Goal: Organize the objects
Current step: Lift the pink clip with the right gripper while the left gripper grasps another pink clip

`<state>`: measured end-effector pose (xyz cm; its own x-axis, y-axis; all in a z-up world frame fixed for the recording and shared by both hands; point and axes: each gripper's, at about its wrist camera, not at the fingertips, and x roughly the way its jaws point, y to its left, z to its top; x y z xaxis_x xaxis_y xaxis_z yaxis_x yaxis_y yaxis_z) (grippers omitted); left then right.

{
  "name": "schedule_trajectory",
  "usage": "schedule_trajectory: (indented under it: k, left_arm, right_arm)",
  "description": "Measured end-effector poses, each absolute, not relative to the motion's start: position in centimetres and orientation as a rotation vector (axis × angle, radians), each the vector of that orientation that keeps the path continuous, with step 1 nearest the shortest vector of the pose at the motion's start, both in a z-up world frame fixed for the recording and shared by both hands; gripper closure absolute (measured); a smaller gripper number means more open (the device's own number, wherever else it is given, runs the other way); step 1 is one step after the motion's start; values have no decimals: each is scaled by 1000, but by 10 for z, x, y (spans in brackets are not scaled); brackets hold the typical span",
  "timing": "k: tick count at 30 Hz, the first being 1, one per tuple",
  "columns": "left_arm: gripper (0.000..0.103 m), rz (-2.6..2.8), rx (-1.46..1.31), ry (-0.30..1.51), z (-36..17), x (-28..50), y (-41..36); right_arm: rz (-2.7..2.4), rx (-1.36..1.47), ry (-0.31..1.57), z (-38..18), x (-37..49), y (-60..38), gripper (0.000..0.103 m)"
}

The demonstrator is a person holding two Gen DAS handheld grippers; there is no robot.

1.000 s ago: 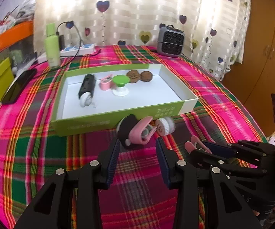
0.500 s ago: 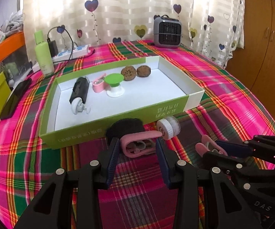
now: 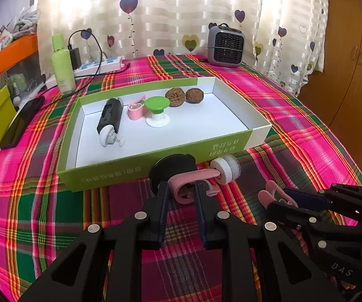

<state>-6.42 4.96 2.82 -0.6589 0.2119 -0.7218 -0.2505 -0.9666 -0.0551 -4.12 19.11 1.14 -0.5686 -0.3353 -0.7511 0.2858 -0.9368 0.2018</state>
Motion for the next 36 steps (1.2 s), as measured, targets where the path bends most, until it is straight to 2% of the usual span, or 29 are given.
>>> schedule_trajectory:
  k: [4,7,16,18,20,22,32,33,34,36]
  left_arm:
    - [86,2644,-1135,31,30,-60,46]
    - [95,2647,-1119,9,35,-55,43]
    - [94,2618,-1117,-15,35,-52,43]
    - [85,2610,-1117,-24,34,-55,43]
    - [61,2596,-1121,-6,34,-56,44]
    - [56,2583,-1128,28,32,-57,48]
    - [57,2609,-1197,2,22,-68,49]
    - [58,2612,-1195,-10,22,-68,48]
    - [68,2609,-1190,-22,23,-67,48]
    - [72,2613,-1185,-29,24,-67,47]
  right_arm:
    - [-2507,1218,-83,11,-41,191,78]
    - [-2508,1218,-81,11,-41,191,78]
    - [-2514,1220,-70,11,-42,191,78]
    - [-2514,1220,-70,11,-42,190,78]
    - [-2514,1221,-71,11,-42,190,78]
    - [-2514,1221,-70,11,-42,190,78]
    - [-2514,1221,-71,11,-42,191,78]
    - [-2513,1220,-74,11,-43,191,78]
    - [-2513,1221,-74,11,-42,191,78]
    - [-2512,1221,-76,11,-42,191,78]
